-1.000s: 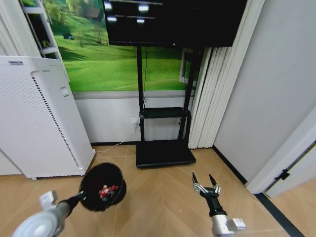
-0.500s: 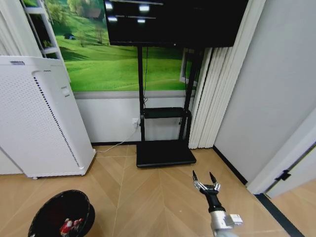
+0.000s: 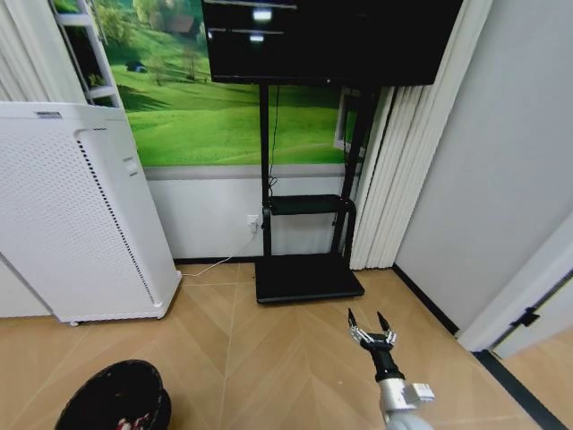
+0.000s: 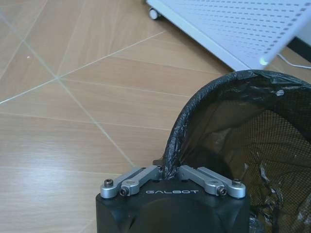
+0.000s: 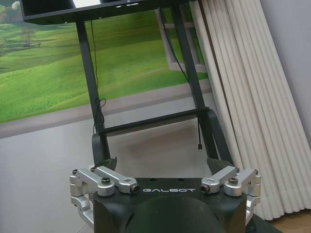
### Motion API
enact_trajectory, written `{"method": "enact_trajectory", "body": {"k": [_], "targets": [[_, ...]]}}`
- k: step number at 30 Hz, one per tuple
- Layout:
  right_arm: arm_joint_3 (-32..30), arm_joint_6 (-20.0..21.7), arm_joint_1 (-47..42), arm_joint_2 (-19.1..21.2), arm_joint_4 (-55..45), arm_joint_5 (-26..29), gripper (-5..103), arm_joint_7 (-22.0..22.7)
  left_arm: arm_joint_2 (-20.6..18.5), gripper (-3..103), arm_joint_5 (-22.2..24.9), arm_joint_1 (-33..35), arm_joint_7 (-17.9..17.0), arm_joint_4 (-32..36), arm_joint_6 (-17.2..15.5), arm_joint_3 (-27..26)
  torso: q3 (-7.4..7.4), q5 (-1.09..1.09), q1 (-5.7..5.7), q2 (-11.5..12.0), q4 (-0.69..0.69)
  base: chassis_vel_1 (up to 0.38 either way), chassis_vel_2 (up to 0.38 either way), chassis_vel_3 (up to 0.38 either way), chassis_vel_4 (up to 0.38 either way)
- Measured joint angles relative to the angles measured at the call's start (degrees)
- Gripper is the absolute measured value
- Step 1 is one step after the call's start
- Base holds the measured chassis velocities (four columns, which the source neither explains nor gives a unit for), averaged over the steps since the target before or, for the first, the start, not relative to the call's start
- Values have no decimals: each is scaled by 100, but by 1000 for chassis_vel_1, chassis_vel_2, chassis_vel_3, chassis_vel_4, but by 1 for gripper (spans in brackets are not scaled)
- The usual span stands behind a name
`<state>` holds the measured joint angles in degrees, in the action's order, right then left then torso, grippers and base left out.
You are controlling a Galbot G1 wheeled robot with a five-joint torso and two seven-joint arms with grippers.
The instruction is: Pick up the trash bin and place the garbage on the floor into it.
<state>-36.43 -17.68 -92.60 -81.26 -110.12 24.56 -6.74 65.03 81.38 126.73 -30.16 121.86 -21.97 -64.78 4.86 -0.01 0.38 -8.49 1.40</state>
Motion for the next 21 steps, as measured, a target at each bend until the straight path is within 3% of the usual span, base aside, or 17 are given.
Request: {"method": "enact_trajectory", "body": {"k": [5,8,21], "targets": [[-33,-47,162,37,171,186,100,-84,81,0,184,76,-78,-49,-86,-22,0,-1,0,0,0,259,243,-255,-245],[-30,-36,243,58,223,216,100,-99,146,0,44,108,-47,-167,11,-56,0,-1,0,0,-1,194,184,-163,-165],[93,34,428,179,377,214,100,-93,100,0,217,-305,-108,-717,-104,-10,0,0,0,0,1,-26,-20,15,2]]}}
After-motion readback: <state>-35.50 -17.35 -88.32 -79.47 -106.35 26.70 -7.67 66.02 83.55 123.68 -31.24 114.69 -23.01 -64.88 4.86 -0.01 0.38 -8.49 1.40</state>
